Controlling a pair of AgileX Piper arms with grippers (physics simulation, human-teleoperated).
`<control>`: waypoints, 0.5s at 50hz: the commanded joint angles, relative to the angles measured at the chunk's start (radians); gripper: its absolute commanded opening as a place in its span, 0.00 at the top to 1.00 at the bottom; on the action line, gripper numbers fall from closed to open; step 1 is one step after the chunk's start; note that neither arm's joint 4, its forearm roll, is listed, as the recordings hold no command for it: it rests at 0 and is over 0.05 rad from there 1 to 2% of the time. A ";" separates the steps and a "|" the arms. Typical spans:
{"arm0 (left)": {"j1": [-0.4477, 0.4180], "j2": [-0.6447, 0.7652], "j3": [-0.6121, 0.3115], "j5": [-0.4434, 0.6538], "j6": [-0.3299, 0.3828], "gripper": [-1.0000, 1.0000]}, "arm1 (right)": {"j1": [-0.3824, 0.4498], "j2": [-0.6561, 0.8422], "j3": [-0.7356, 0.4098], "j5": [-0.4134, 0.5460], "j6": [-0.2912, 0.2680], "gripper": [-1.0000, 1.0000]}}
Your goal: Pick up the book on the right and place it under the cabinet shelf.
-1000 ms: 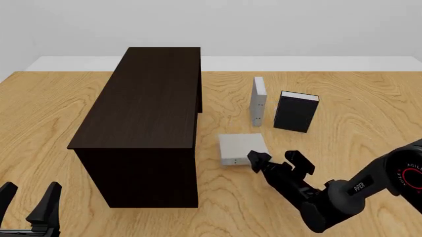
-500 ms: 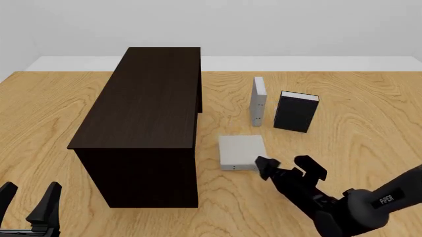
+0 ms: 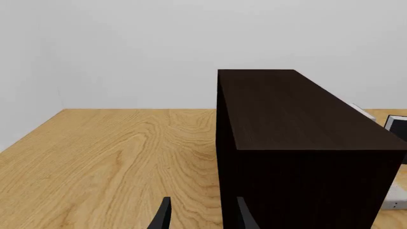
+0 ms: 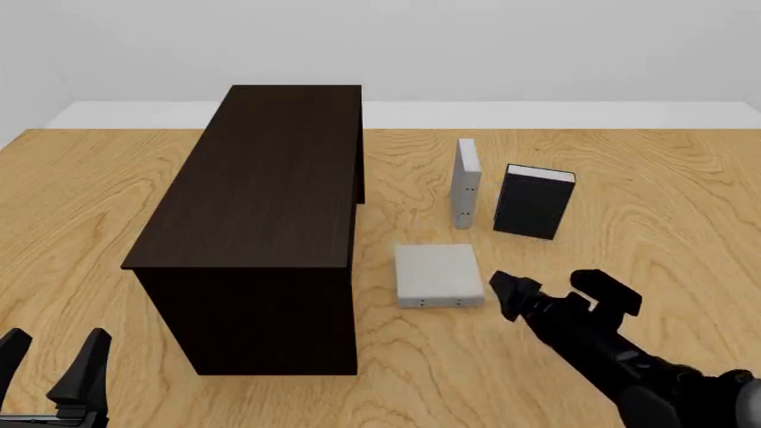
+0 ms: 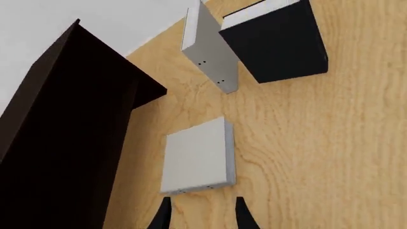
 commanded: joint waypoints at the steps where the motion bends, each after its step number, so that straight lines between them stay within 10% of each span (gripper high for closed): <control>1: 0.000 0.000 0.000 0.000 0.000 0.00 | -0.109 -0.114 -0.058 0.254 -0.152 0.00; 11: 0.000 0.000 0.000 0.000 0.000 0.00 | -0.242 -0.208 -0.194 0.488 -0.395 0.00; 25: 0.001 0.001 0.003 -0.004 0.001 0.00 | -0.274 -0.203 -0.237 0.536 -0.484 0.00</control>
